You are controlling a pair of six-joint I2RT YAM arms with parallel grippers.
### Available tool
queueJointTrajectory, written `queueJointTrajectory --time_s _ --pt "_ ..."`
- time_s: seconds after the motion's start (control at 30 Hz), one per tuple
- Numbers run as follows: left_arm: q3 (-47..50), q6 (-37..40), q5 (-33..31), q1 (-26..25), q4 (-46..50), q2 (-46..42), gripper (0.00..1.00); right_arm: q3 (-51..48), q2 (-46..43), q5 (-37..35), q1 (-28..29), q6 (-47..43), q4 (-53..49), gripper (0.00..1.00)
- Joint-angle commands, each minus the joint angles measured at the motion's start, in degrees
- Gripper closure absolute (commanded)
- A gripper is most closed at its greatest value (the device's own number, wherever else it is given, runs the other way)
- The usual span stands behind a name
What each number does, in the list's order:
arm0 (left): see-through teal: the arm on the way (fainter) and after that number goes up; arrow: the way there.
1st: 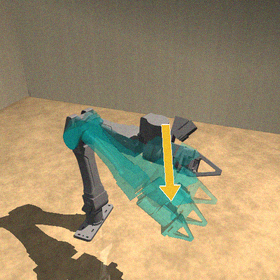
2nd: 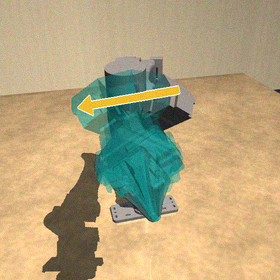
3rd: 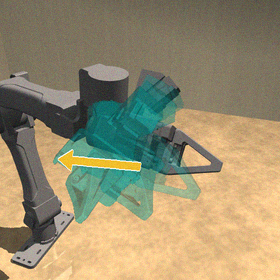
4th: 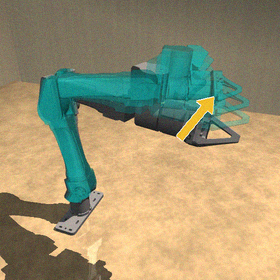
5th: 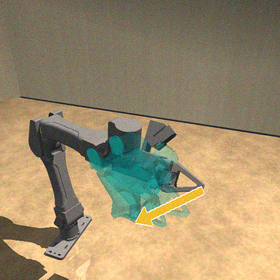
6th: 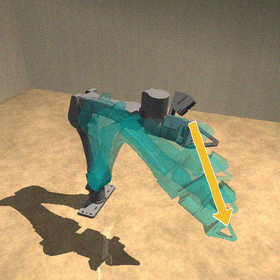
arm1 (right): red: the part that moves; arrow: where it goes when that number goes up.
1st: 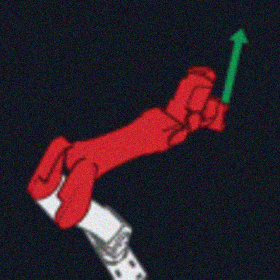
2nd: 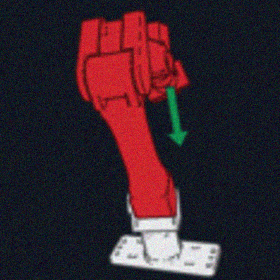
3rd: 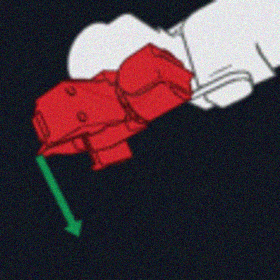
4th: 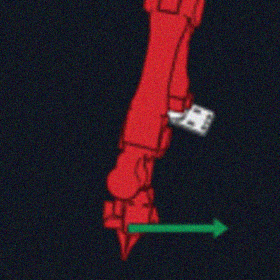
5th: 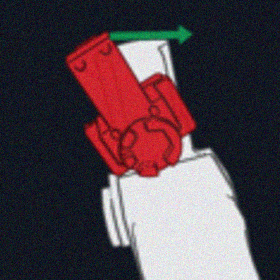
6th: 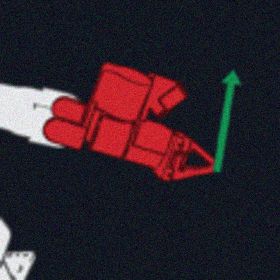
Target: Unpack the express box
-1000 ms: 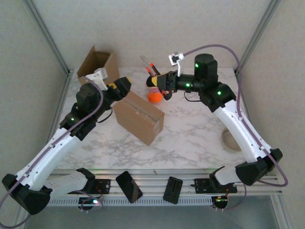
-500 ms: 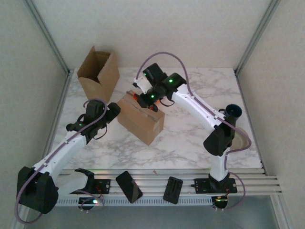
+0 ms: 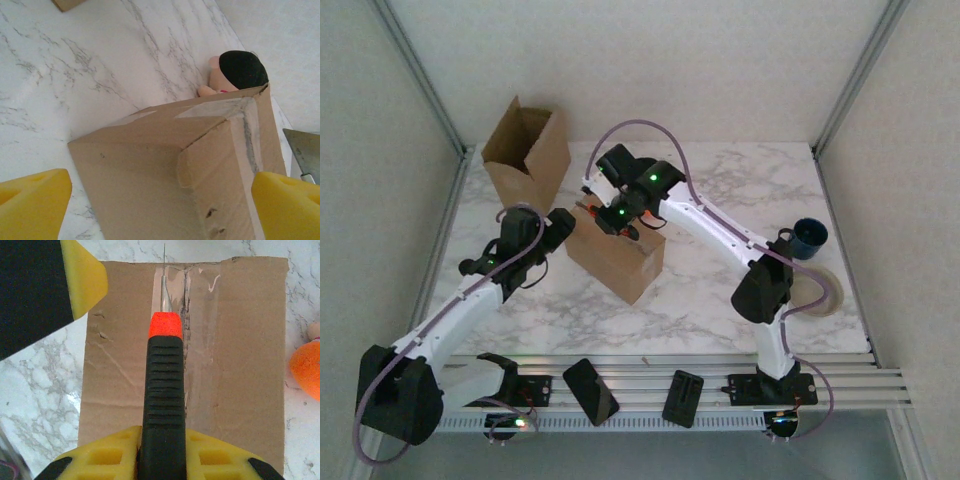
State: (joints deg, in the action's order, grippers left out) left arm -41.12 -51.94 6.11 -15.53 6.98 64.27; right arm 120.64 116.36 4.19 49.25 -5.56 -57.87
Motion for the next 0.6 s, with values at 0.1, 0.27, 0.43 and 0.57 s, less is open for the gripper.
queueJointTrajectory --time_s 0.1,0.27,0.43,0.57 --pt "-0.19 -1.08 -0.04 0.76 -2.89 3.50 0.07 4.27 2.73 -3.17 0.89 0.99 -0.75 1.00" --pt "-0.10 -1.20 -0.15 1.03 -4.12 4.87 0.07 5.57 3.77 -4.65 1.19 0.82 -1.29 1.00" --pt "0.16 -1.20 -0.04 1.07 -4.60 5.17 0.07 5.67 4.31 -4.80 1.37 0.55 -1.92 1.00" --pt "0.43 -1.29 0.05 1.05 -4.66 5.08 0.08 6.12 5.23 -5.88 1.41 0.63 -2.59 1.00"
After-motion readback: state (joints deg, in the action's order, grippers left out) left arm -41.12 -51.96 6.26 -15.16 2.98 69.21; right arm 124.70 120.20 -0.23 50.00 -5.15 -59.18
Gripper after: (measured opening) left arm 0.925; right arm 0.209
